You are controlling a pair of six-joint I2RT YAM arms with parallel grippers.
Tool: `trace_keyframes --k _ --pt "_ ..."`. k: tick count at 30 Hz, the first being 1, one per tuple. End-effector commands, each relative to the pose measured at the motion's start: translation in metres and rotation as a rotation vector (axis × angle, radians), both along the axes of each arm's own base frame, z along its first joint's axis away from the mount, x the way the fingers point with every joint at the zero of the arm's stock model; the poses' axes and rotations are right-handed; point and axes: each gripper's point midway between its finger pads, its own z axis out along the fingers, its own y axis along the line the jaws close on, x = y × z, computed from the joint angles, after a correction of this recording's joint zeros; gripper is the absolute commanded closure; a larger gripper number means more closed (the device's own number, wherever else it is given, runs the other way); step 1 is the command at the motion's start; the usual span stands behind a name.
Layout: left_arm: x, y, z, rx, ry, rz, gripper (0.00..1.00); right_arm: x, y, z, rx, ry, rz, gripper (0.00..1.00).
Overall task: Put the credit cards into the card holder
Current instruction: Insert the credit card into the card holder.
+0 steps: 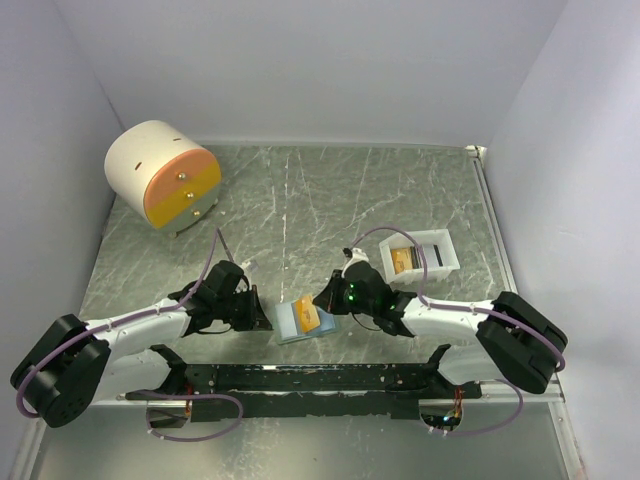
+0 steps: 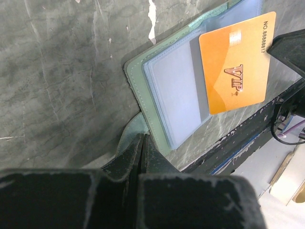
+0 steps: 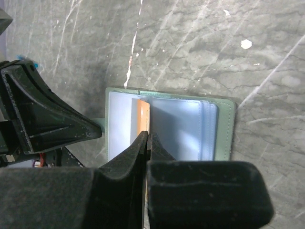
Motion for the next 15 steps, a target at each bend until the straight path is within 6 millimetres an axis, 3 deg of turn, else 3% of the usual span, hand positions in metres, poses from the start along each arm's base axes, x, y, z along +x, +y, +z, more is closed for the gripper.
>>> trace_keyframes --k 1,15 --pt "0.0046 0.0019 -0.0019 0.012 -0.031 0.001 0.93 0.0049 -0.0073 -0.0011 -0.018 -0.028 -0.039 1.0" --pt "0.004 0.0012 -0.0019 0.007 -0.026 0.001 0.93 0.0046 -0.0143 -0.0076 -0.04 -0.035 -0.051 1.0"
